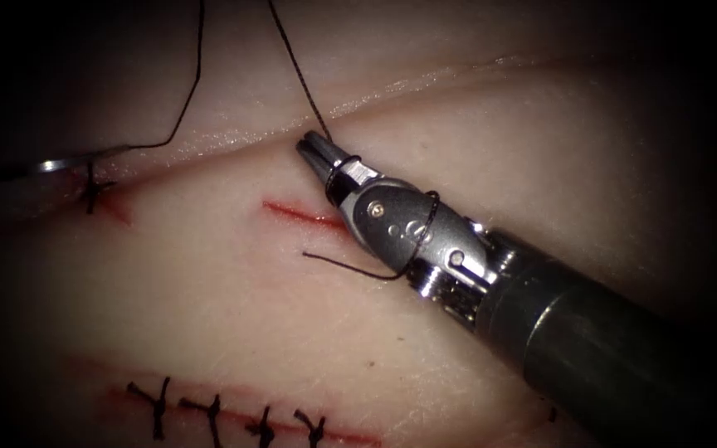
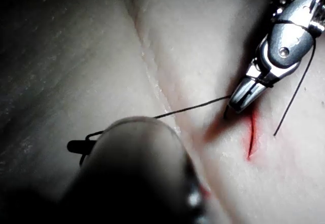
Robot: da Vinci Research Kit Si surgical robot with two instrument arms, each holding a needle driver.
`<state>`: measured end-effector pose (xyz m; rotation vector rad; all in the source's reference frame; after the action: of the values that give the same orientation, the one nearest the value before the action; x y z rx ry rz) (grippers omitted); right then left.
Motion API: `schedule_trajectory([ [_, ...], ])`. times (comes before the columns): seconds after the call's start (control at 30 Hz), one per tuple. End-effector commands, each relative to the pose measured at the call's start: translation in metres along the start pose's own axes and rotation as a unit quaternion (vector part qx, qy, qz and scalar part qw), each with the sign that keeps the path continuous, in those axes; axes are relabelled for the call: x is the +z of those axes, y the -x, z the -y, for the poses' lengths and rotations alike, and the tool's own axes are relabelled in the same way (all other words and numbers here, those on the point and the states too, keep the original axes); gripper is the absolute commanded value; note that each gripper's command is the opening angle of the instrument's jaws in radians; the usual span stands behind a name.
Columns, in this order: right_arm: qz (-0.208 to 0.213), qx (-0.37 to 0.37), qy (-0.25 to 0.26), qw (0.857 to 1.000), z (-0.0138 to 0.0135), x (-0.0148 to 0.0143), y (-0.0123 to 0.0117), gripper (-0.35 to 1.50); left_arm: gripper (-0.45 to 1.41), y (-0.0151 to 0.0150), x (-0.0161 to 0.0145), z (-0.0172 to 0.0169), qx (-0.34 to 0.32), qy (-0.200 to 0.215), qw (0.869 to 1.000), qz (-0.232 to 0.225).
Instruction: Wound Closure
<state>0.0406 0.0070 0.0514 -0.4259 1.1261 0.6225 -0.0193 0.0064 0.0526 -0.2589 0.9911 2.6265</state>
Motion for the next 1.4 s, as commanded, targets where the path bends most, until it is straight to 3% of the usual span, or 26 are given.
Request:
schedule_trajectory([
  [0.03, 0.000, 0.000, -0.001, 1.000, 0.0008, 0.0005, 0.0003, -0.35, -0.45, 0.0000, 0.0018, 0.0001, -0.008, -0.009, 1.000, -0.001],
  [0.17, 0.000, -0.002, -0.001, 1.000, 0.0009, 0.0002, 0.0005, -0.35, -0.45, 0.0001, 0.0059, 0.0027, -0.037, -0.026, 0.999, -0.005],
  [0.37, -0.002, -0.009, 0.000, 1.000, 0.0018, -0.0006, 0.0012, -0.35, -0.45, 0.0002, 0.0096, 0.0050, -0.087, -0.033, 0.996, -0.012],
  [1.13, 0.011, -0.023, -0.002, 1.000, 0.0068, -0.0030, 0.0052, -0.35, -0.45, 0.0019, 0.0163, 0.0150, -0.166, -0.072, 0.983, -0.010],
  [1.4, 0.016, -0.014, -0.009, 1.000, 0.0103, -0.0048, 0.0063, -0.35, -0.45, 0.0022, 0.0174, 0.0155, -0.161, -0.078, 0.984, -0.005],
])
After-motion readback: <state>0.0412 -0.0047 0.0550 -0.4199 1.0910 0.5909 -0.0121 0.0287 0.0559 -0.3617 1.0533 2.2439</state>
